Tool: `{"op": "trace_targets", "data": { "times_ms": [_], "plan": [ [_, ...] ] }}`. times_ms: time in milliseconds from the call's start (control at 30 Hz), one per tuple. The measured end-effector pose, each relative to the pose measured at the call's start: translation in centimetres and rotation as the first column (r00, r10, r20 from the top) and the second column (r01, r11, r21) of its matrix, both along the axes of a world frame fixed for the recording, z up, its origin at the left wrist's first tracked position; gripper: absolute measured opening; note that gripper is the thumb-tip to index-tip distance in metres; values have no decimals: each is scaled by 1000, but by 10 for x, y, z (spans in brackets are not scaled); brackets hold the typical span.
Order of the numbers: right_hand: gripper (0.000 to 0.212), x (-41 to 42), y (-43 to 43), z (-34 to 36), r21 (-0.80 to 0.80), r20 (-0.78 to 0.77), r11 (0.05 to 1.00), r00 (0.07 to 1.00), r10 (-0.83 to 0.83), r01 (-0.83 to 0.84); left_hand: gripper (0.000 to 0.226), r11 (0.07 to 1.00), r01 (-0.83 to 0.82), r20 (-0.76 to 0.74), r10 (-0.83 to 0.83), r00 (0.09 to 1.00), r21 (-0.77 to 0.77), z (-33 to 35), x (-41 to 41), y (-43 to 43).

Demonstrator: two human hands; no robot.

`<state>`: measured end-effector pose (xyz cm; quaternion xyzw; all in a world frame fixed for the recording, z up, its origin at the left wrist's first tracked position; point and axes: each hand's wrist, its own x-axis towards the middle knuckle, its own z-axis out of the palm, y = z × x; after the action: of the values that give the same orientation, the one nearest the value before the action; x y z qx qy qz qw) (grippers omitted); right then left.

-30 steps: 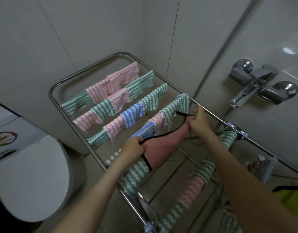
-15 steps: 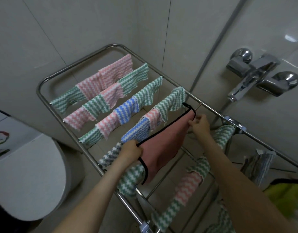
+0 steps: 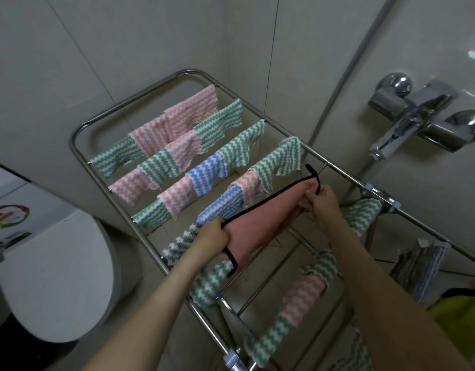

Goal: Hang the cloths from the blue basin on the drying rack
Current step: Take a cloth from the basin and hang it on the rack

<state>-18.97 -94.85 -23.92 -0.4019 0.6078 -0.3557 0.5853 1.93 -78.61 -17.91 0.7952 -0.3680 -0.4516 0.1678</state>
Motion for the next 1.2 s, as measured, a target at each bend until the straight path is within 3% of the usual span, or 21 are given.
{"op": "trace_targets", "data": {
  "times_ms": [133,200,333,467,667,767,867,933,1033,1133,1200],
  "plan": [
    [15,-2,-3,3,-7,43,1000,999,9,-9,11,1000,-13,-12,14,1000,10,0,0,-1],
    [29,-4,-4,4,7,45,998,997,55,-55,12,1000,-9,-3,9,1000,10,2,-1,-2],
    [26,-8,-5,7,36,-68,996,994,89,-87,15,1000,-19,3,18,1000,20,4,-3,-1],
    [8,-8,-1,13,-59,-180,997,983,40,-51,17,999,-33,24,32,999,25,6,-2,-4],
    [8,8,-7,41,-291,-208,957,976,-69,6,14,992,-109,-59,105,993,-63,22,-3,-1],
    [16,18,-9,64,-380,-199,925,978,-63,-18,12,987,-110,-30,107,994,-115,26,-1,-2],
    [7,21,-18,61,-364,-313,922,950,10,-129,11,991,-42,102,55,993,-130,20,3,-8],
    [35,21,-25,53,-254,-492,915,856,158,-315,12,991,3,182,21,983,-133,13,4,-12],
    [60,22,-26,44,-165,-643,805,681,350,-570,18,983,143,345,-96,934,-115,0,0,-15],
    [74,28,-27,39,-253,-655,784,697,291,-566,26,954,299,450,-280,848,31,-14,-1,-15],
    [65,35,-22,30,-331,-712,792,687,147,-513,26,937,329,405,-347,846,117,-17,-3,-16]
  ]
}}
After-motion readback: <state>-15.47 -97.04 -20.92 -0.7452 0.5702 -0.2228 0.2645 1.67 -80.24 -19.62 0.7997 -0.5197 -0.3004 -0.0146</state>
